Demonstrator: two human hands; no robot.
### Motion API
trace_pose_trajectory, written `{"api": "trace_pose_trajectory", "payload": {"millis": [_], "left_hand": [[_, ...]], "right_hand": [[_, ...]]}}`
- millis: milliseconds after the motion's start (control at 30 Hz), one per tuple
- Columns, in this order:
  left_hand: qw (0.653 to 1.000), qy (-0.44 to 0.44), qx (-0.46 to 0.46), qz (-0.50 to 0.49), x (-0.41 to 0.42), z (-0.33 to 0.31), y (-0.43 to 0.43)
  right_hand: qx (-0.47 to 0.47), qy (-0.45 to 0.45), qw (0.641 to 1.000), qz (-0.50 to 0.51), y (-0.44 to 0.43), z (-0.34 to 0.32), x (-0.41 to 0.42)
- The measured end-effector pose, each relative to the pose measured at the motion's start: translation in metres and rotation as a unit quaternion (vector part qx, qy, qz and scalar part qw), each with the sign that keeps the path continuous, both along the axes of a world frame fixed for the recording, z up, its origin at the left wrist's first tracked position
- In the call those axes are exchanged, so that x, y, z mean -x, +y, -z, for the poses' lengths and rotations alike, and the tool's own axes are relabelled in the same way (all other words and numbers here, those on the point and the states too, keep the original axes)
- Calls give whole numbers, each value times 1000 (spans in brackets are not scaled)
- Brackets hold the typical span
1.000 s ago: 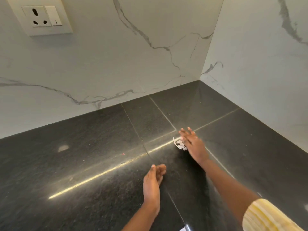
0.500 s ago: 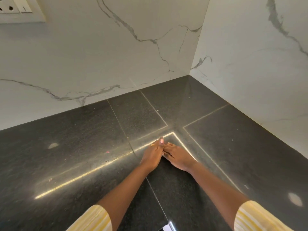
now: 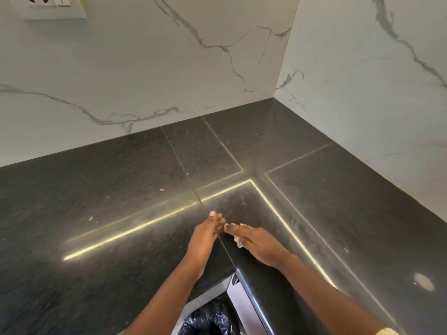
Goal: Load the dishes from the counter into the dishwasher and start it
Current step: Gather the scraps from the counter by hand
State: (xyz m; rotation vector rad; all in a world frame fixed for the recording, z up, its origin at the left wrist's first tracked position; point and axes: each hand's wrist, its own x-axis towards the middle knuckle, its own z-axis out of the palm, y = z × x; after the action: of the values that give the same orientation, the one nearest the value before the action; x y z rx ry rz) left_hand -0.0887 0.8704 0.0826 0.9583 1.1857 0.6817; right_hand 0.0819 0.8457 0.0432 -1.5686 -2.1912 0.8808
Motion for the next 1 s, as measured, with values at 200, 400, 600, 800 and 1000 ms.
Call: {"api": "trace_pose_trajectory", "payload": {"millis": [200,400,600,800,1000], "left_hand": [[963,-102,233,-89,27,13,-90],[883,-190,411,-126,11,76,-110],[846,-348,354,-196,-14,90,-96],[829,-384,308,-265,-25,91,-96],[809,-393,300,-319,-34,88,-95]], "right_hand": [[35,172,972,157,-14,-9,-16],[-54,-286,955,-50,-3,-1,-36],[-51,-359,926,-101,8,-9,-25],[-96,-350,918,-158,-4,-3,-19],[-141,-344,907,-196,-24,6,-10]]}}
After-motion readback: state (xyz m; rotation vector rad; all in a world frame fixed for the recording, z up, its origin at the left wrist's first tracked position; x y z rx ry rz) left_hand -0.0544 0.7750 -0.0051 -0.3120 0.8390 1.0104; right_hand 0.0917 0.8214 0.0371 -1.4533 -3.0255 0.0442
